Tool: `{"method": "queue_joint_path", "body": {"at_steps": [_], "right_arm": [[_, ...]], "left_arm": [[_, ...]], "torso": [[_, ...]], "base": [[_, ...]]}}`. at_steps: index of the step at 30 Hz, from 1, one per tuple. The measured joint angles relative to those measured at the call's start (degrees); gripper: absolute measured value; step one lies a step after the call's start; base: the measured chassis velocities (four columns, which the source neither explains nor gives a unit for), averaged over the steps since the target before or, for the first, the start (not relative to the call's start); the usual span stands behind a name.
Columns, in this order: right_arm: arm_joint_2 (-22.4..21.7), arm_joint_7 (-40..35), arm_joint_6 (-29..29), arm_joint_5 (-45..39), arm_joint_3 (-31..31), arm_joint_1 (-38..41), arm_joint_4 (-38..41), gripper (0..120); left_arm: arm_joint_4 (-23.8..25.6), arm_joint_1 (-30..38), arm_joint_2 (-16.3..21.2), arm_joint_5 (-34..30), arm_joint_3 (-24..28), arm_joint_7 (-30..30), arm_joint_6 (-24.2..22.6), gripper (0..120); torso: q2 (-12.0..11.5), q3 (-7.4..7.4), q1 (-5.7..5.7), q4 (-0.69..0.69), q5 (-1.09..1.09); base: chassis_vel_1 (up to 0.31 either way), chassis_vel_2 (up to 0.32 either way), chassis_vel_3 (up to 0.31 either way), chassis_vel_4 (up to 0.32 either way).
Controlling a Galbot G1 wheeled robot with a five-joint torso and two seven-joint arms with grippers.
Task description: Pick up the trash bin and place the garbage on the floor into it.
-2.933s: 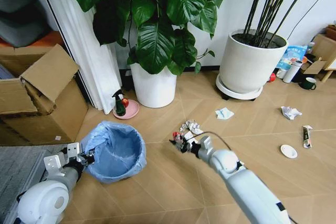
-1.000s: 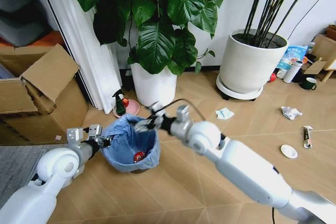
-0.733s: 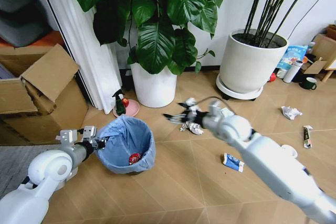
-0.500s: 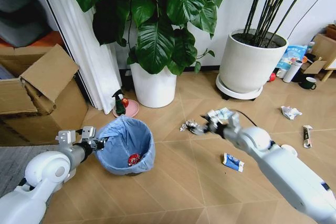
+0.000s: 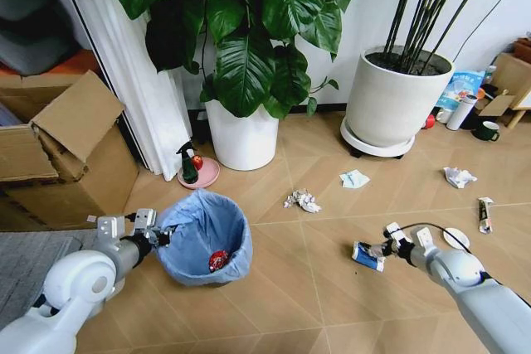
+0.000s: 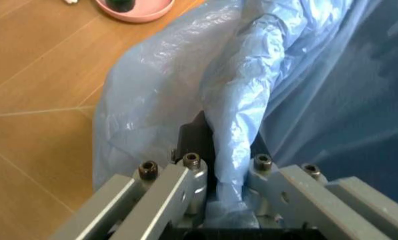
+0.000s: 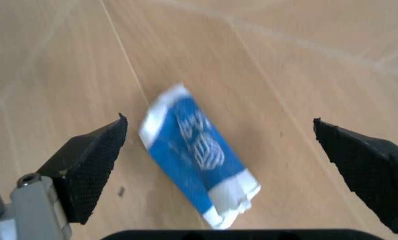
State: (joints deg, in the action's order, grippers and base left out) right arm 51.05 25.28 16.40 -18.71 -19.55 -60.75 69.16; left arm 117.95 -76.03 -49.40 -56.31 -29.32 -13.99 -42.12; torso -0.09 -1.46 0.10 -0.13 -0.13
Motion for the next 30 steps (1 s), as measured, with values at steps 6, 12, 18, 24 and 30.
{"method": "queue_joint_path", "body": {"at_steps": [6, 12, 18, 24, 30], "right_arm": [[3.8, 0.3, -1.3, 5.1, 0.9, 3.3, -9.2, 100], [6.5, 0.0, -2.3, 6.0, 1.5, 6.4, -14.3, 100], [8.4, 0.0, -2.6, 6.2, 2.1, 8.4, -17.3, 88], [10.6, -0.8, -3.8, 7.0, 2.3, 9.6, -19.8, 65], [11.0, -1.4, -3.8, 7.0, 2.3, 9.5, -19.7, 46]], "left_arm": [[0.7, -0.4, 0.6, 0.0, 0.1, -0.4, 0.0, 2], [0.8, -0.6, 0.9, -0.1, 0.2, -0.7, 0.0, 2], [0.9, -0.7, 0.9, -0.2, 0.5, -1.2, 0.0, 2], [0.9, -0.6, 1.2, -0.3, 0.5, -1.5, 0.0, 2], [0.9, -0.6, 1.2, -0.3, 0.4, -1.5, 0.0, 2]], "torso": [[0.0, 0.0, 0.0, 0.0, 0.0], [0.0, 0.0, 0.0, 0.01, -0.05], [0.0, 0.0, 0.0, 0.01, -0.05], [0.0, 0.01, 0.0, -0.01, -0.11], [0.0, 0.01, 0.0, 0.0, -0.06]], "base": [[0.0, 0.0, 0.0, 0.0], [0.0, 0.0, 0.0, 0.0], [0.0, 0.0, 0.0, 0.0], [0.0, 0.0, 0.0, 0.0], [0.0, 0.0, 0.0, 0.0]]}}
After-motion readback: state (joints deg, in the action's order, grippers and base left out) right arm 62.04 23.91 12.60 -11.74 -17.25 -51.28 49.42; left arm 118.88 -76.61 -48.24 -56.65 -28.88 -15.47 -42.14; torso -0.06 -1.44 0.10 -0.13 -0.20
